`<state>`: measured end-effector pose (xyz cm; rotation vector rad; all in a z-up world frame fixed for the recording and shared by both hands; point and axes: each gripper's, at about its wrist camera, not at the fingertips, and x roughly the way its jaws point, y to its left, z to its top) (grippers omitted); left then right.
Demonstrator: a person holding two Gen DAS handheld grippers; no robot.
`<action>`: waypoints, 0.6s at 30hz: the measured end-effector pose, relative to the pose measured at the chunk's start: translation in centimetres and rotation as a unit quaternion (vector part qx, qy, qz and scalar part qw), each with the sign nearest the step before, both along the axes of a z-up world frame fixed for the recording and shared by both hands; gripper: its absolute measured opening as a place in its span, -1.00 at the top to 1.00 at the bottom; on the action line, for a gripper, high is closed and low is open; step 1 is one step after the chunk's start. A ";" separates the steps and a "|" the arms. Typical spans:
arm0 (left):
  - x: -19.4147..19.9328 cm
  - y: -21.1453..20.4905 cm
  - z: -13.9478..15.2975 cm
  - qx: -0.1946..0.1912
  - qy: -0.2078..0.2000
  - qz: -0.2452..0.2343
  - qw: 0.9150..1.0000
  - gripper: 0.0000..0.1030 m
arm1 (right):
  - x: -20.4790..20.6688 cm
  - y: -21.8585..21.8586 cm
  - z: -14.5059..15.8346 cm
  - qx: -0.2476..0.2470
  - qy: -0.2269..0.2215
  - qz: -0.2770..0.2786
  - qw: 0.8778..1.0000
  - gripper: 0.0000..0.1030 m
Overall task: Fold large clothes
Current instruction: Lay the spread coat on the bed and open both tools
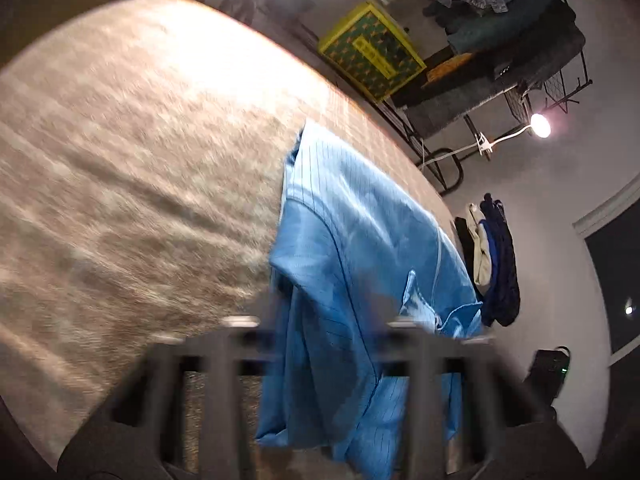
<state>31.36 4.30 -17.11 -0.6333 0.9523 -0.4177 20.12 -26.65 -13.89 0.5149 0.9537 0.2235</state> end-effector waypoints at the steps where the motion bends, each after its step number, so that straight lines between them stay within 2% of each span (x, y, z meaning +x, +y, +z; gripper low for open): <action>1: -0.2 -0.1 -0.3 0.002 0.003 0.001 1.000 0.90 | 0.5 0.1 -0.5 0.010 0.004 0.005 1.000 0.29; 3: -0.8 -0.1 -0.2 0.006 -0.001 -0.001 1.000 0.98 | 0.9 0.7 -1.1 0.044 0.005 0.023 0.999 0.75; 5: -1.8 0.6 0.0 -0.010 0.001 0.001 1.000 1.00 | 0.7 1.0 -0.3 0.047 -0.006 0.029 0.998 0.95; 8: -3.4 1.9 0.3 -0.015 0.000 0.005 1.000 1.00 | -0.2 0.8 1.1 0.066 -0.027 0.040 0.997 1.00; 10: -4.4 2.3 -0.2 -0.012 0.008 0.007 1.000 1.00 | -0.8 0.8 1.0 0.061 -0.028 0.042 0.997 1.00; 13: -5.1 1.5 -1.0 0.036 0.010 0.002 0.999 1.00 | -0.8 0.5 -1.1 0.039 -0.001 0.041 0.998 1.00; 15: -5.1 1.0 -1.7 0.051 0.015 -0.005 0.999 1.00 | -0.5 0.4 -2.6 0.034 0.019 0.036 0.999 1.00; 17: -5.2 1.0 -1.4 0.057 0.013 -0.005 0.998 1.00 | -0.6 0.5 -2.4 0.026 0.013 0.036 0.999 1.00; 18: -5.4 1.2 -1.0 0.066 0.010 -0.005 0.998 0.99 | -0.7 0.7 -1.7 0.004 0.009 0.044 0.999 0.88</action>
